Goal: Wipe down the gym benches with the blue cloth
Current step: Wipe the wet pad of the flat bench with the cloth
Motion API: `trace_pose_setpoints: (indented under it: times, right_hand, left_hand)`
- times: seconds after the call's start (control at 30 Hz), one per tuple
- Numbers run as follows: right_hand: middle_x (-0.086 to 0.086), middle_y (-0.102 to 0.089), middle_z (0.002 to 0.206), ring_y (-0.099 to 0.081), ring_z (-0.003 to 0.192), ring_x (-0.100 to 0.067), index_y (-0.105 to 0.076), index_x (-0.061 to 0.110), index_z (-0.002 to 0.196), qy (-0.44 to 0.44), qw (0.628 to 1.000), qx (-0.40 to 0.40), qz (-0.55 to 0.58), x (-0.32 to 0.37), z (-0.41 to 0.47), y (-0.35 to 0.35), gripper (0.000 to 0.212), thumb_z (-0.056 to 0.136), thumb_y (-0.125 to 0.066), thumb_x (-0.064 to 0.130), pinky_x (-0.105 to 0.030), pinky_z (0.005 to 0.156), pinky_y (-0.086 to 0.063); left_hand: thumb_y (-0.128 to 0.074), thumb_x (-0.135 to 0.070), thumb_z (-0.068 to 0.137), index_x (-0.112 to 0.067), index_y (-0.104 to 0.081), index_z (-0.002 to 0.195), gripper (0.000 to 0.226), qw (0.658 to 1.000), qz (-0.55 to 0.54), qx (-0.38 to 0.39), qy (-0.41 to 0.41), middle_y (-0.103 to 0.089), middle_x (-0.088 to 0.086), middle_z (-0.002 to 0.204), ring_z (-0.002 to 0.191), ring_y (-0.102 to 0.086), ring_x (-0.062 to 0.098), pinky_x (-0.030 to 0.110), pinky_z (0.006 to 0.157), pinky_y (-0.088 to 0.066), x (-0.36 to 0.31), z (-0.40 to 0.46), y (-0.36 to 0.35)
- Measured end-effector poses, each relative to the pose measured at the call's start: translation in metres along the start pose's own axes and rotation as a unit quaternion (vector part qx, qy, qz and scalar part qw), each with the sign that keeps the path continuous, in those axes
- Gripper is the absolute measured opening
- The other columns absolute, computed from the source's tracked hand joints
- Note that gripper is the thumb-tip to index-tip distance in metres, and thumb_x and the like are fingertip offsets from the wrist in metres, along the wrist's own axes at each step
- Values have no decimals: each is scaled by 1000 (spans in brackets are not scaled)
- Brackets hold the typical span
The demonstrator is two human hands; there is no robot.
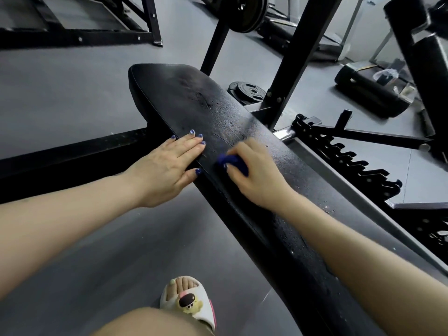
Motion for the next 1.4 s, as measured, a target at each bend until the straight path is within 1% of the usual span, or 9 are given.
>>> trace_pose_setpoints:
  times: [0.2, 0.43, 0.53, 0.63, 0.8, 0.93, 1.17, 1.3, 1.4]
  right_hand:
    - [0, -52, 109, -48, 95, -21, -60, 11, 105, 28, 998, 43, -19, 25, -98, 25, 19, 91, -56, 24, -31, 89, -41]
    - [-1, -49, 104, -47, 100, -26, -58, 18, 101, -44, 995, 25, -82, 10, -5, 0, 45, 91, -28, 50, -46, 89, -40]
    - [-10, -52, 104, -48, 100, -32, -59, 10, 101, -69, 995, 1, -67, -4, 33, -9, 39, 94, -37, 41, -48, 90, -42]
    - [-11, -53, 105, -48, 103, -32, -59, 8, 103, -59, 997, 5, -47, -13, 39, -10, 19, 95, -51, 23, -37, 94, -37]
    - [2, -49, 99, -43, 94, -13, -60, 12, 100, -55, 998, 30, -30, -39, -23, 26, 14, 88, -55, 19, -15, 85, -28]
    - [0, -48, 98, -46, 98, -18, -62, 12, 98, -116, 992, -1, -45, -60, -40, 42, 9, 89, -62, 11, -18, 84, -27]
    - [-4, -52, 99, -49, 98, -25, -64, 14, 99, -63, 998, 16, -17, -25, -12, 8, 25, 83, -55, 30, -35, 91, -39]
    - [4, -46, 102, -44, 96, -16, -63, 14, 101, -40, 999, 6, -1, -4, -71, 29, 19, 84, -57, 20, -17, 90, -33]
    - [1, -49, 106, -46, 97, -19, -62, 13, 103, -10, 1000, 24, -7, 19, -135, 44, 19, 85, -57, 18, -20, 91, -36]
  left_hand:
    - [-5, -62, 88, -12, -17, 154, 83, 1000, -18, -9, 2, -8, 0, 162, 148, 5, 8, 23, 117, 8, -8, 1, 2]
    - [-6, -56, 91, -13, -21, 153, 77, 999, -7, 0, -47, -13, 0, 161, 148, -2, 8, 21, 116, 11, -26, 2, 0]
    - [-10, -54, 95, -11, -20, 153, 73, 998, -4, -9, -55, -15, 1, 161, 148, -4, 9, 19, 116, 11, -24, 1, 0]
    - [-13, -52, 96, -11, -23, 152, 70, 998, -3, -14, -55, -16, 2, 160, 148, -5, 10, 19, 116, 11, -25, -1, 0]
    - [-17, -51, 97, -10, -31, 150, 69, 998, -9, -17, -65, -24, 3, 159, 147, -9, 10, 21, 117, 5, -24, -1, 1]
    - [-16, -52, 97, -10, -31, 150, 69, 998, -7, -17, -64, -25, 3, 159, 147, -9, 11, 24, 118, 3, -24, -1, -1]
    - [-9, -55, 92, -13, -24, 152, 75, 998, -2, -4, -55, -16, 1, 161, 146, 0, 6, 19, 116, 10, -27, -1, 0]
    - [-1, -60, 87, -13, -16, 154, 84, 1000, -4, 8, -26, -6, -1, 162, 145, 9, 4, 19, 114, 14, -34, -1, -3]
    - [-2, -59, 88, -12, -17, 154, 82, 999, 2, 5, -44, -8, 0, 162, 147, 7, 8, 23, 116, 11, -56, -6, -9]
Point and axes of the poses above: each hand's wrist, its own z-axis towards the middle knuckle, its own y-axis out of the back of the hand, x = y × z, the point moved 7 cm from there along z, towards the middle knuckle
